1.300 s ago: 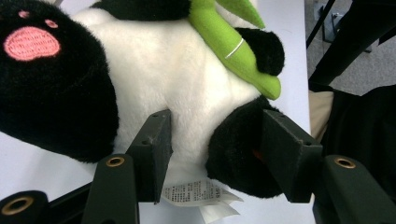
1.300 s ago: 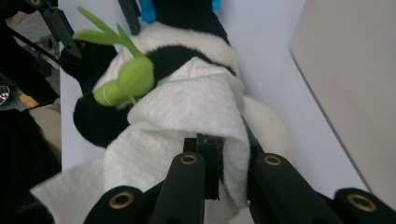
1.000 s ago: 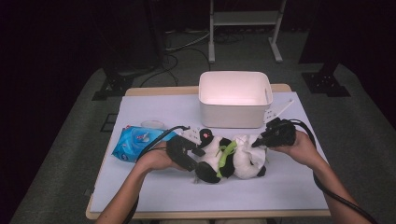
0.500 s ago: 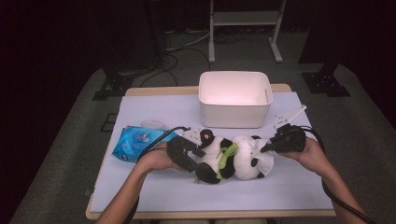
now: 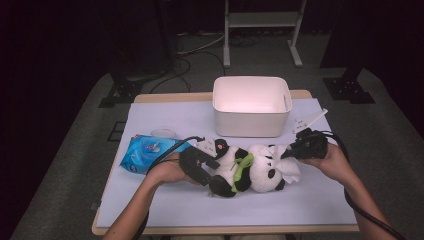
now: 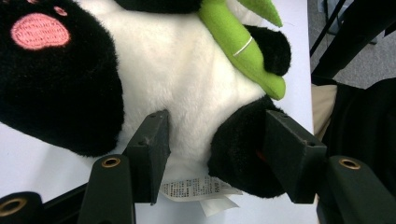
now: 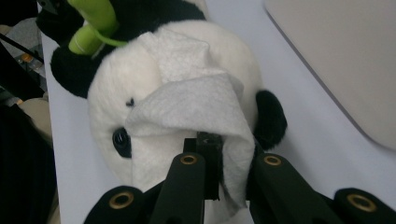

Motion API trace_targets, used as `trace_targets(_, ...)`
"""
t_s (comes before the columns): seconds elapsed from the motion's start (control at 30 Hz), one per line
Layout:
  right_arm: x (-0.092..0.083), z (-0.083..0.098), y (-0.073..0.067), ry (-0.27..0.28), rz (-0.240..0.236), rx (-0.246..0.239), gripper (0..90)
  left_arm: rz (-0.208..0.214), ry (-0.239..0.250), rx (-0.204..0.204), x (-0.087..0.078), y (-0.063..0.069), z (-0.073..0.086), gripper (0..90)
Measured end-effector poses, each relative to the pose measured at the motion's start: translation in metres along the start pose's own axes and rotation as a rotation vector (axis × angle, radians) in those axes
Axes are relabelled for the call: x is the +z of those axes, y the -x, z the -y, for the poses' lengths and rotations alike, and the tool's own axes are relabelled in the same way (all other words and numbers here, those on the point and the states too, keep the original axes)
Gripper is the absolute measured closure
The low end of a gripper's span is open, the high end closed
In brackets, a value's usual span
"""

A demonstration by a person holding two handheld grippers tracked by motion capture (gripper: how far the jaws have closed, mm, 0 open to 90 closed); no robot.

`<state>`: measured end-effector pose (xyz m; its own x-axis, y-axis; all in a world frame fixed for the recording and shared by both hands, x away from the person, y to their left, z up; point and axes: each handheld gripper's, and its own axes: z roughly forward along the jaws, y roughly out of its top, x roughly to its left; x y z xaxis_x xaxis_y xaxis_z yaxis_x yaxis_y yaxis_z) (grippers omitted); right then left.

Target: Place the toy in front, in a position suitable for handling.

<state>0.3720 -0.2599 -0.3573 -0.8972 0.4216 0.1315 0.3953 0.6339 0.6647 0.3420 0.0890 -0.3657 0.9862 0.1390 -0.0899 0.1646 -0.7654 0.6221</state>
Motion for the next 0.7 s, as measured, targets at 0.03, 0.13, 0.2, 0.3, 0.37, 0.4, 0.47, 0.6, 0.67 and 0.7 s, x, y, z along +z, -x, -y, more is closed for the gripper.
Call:
trace_targets(0.03,0.004,-0.009,-0.002,-0.005,-0.004,-0.017,85.1,0.0,0.003,-0.001,0.0,0.0,0.0,41.8)
trace_targets(0.13,0.007,-0.018,-0.005,-0.001,-0.015,-0.035,85.0,0.001,0.005,0.001,0.0,0.0,0.001,41.8)
trace_targets(0.2,0.011,-0.028,-0.009,-0.001,-0.022,-0.056,85.0,0.001,0.0,0.005,0.0,0.0,0.0,41.8)
trace_targets(0.3,0.02,-0.045,-0.016,-0.013,-0.026,-0.1,84.9,0.0,-0.007,0.012,0.0,0.001,-0.001,41.9)
trace_targets(0.37,0.022,-0.047,-0.017,-0.018,-0.022,-0.106,84.9,0.0,-0.009,0.012,0.0,0.001,-0.001,41.9)
trace_targets(0.4,0.023,-0.05,-0.017,-0.018,-0.023,-0.108,84.9,0.002,-0.005,0.01,0.0,0.001,0.0,41.9)
trace_targets(0.47,0.025,-0.053,-0.016,-0.012,-0.033,-0.108,84.9,0.002,0.0,0.009,0.001,0.001,0.0,41.9)
trace_targets(0.6,0.025,-0.052,-0.013,-0.012,-0.036,-0.103,85.0,0.004,0.006,0.006,0.0,0.0,0.0,42.1)
trace_targets(0.67,0.023,-0.048,-0.011,-0.003,-0.034,-0.091,85.0,0.005,0.006,0.007,0.0,-0.001,0.0,42.2)
trace_targets(0.7,0.022,-0.046,-0.01,-0.001,-0.032,-0.088,85.0,0.004,0.006,0.005,0.0,-0.001,0.0,42.3)
